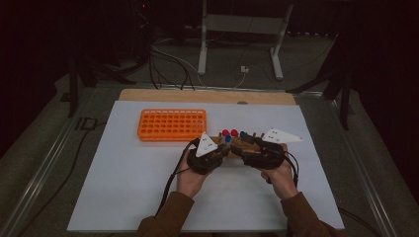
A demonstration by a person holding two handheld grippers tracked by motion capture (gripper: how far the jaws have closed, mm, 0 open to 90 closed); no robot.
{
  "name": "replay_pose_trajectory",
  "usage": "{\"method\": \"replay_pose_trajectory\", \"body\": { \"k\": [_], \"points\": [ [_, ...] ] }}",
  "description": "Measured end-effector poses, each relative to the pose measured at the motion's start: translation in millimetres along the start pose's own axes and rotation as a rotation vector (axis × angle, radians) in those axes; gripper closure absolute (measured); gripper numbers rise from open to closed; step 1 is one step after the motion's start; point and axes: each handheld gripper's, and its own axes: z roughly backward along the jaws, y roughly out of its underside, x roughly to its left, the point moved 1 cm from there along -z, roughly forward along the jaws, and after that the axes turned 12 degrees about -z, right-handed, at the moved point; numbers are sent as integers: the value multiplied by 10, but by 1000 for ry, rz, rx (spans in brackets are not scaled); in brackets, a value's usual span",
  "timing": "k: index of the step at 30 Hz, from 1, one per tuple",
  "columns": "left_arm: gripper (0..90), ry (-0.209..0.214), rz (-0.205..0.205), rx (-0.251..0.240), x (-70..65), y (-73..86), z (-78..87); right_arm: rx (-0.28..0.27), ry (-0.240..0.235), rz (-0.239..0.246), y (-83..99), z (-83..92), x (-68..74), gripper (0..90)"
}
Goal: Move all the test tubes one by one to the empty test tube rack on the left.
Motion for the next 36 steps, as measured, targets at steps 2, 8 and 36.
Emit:
{"method": "replay_pose_trajectory", "body": {
  "k": [2,8,36],
  "points": [
    [776,-14,4,-3,34,10,35,-4,15,2,2,19,-14,281],
    [776,-47,15,-7,124,43,119,2,83,18,48,65,-84,153],
    [775,-213,46,-22,480,145,366,-22,201,-20,235,234,-309,0]
  ]
}}
